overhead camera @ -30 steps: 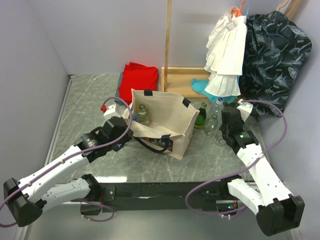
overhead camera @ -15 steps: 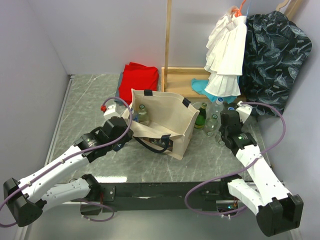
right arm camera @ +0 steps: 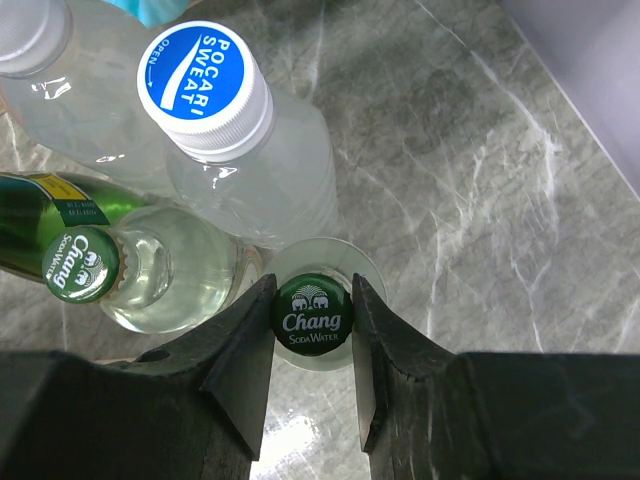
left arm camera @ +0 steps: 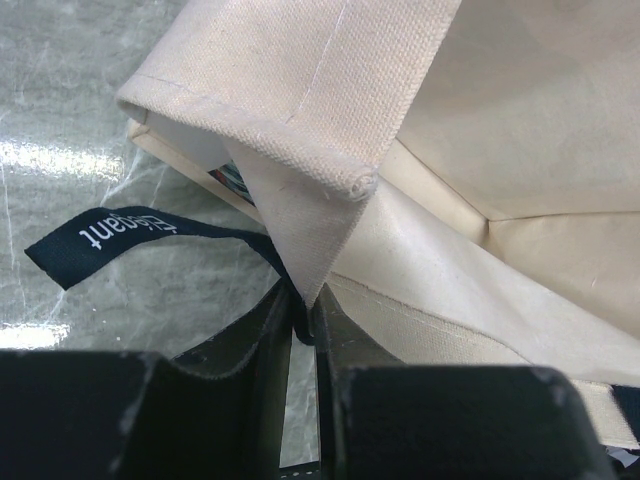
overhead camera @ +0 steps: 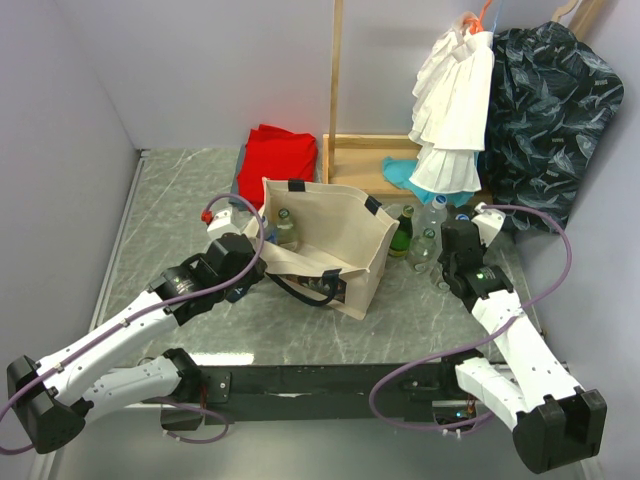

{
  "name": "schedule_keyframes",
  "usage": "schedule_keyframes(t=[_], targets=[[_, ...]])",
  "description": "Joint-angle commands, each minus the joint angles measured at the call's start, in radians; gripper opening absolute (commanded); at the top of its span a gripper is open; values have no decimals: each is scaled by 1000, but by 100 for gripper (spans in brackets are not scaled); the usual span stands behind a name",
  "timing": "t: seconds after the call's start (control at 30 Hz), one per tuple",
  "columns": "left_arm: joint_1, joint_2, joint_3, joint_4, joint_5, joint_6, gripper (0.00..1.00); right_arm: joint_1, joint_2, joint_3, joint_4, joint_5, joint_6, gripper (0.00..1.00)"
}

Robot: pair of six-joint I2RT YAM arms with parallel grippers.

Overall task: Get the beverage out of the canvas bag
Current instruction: Place the drink at the center of the board.

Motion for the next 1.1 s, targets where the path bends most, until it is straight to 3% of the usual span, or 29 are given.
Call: schedule_keyframes(t=[0.0, 0.13, 0.53, 0.63, 1.07], targets=[[-4, 9, 23, 11, 26, 15, 19, -7, -28, 29, 103, 51, 25, 14], [-4, 12, 26, 12, 28, 15, 18, -7, -28, 26, 107, 42, 23, 25], [-4, 10, 27, 11, 26, 15, 19, -9, -28, 33, 103, 39, 17, 40], [-4, 14, 28, 14, 28, 15, 19, -7, -33, 37, 96, 37, 19, 51], [-4, 4, 20, 9, 22, 11, 19, -9, -51, 47, 86, 39, 16, 53]])
